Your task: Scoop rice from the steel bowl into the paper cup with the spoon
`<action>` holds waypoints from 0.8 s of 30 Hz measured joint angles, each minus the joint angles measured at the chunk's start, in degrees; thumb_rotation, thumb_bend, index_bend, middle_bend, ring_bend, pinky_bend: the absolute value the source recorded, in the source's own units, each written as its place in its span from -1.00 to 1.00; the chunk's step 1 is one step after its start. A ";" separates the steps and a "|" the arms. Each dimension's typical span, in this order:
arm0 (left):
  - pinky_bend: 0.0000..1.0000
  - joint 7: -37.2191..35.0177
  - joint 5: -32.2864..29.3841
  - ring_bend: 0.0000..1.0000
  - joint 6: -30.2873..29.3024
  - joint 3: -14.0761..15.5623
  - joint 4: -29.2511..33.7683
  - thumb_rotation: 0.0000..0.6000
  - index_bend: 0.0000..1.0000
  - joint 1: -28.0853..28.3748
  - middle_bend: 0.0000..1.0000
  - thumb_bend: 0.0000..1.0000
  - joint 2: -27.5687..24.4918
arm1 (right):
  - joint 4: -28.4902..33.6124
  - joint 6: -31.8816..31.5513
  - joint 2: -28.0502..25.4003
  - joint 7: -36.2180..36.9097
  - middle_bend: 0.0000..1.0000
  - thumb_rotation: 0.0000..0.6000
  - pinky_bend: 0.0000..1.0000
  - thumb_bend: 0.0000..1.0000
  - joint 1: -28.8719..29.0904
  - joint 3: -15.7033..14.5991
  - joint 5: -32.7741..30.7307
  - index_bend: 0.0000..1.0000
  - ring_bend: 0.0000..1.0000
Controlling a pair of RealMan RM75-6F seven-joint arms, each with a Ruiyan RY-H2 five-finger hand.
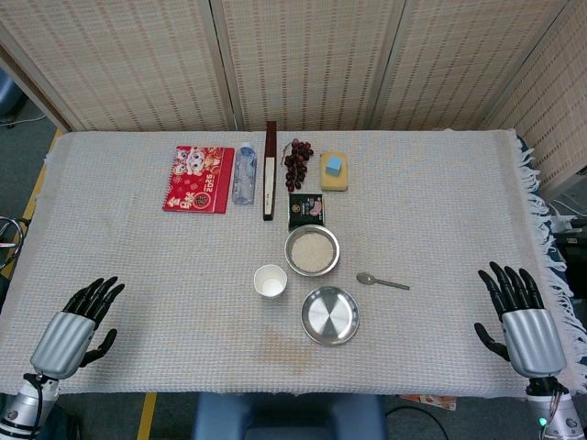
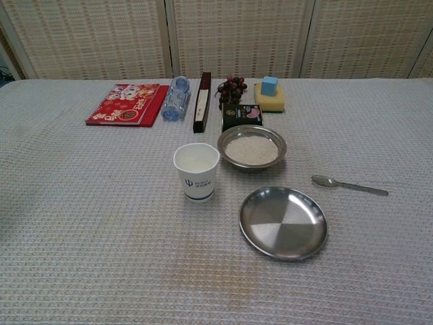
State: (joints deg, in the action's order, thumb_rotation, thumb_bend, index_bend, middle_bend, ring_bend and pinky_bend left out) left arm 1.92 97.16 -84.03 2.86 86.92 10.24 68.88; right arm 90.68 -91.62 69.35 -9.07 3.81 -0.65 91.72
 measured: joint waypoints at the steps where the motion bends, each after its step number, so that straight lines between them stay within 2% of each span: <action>1: -0.70 0.02 -0.15 -1.00 0.13 0.01 0.08 1.00 -1.00 -0.01 -1.00 -0.11 0.01 | -0.02 0.21 0.10 0.00 -1.00 1.00 -1.00 -0.65 0.02 0.07 -0.09 -0.74 -1.00; 7: -0.70 0.95 -0.20 -1.00 1.39 0.42 0.91 1.00 -1.00 0.27 -1.00 -0.11 0.06 | -0.37 3.35 2.15 0.25 -1.00 1.00 -1.00 -0.65 1.61 0.97 -0.68 -0.58 -1.00; 13: -0.70 1.84 0.15 -1.00 1.68 0.93 1.92 1.00 -1.00 0.28 -1.00 -0.09 -0.52 | -1.40 10.03 7.94 -2.51 -1.00 1.00 -1.00 -0.61 6.22 3.88 -3.23 -0.31 -1.00; 20: -0.70 0.51 0.45 -1.00 2.07 1.62 2.57 1.00 -1.00 0.26 -1.00 -0.05 -1.87 | -5.49 17.71 16.50 -10.63 -1.00 1.00 -1.00 -0.59 12.21 8.68 -10.83 -0.17 -1.00; 24: -0.69 -0.36 -0.16 -1.00 2.73 1.60 2.69 1.00 -1.00 0.44 -1.00 -0.02 -2.30 | -8.15 22.06 19.70 -13.88 -1.00 1.00 -1.00 -0.54 15.08 10.01 -14.68 -0.16 -1.00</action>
State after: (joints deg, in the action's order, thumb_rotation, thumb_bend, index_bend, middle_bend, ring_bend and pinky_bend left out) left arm 1.56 96.99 -81.30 4.46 89.61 10.68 66.58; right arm 82.53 -69.56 89.05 -22.96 18.88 9.36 77.04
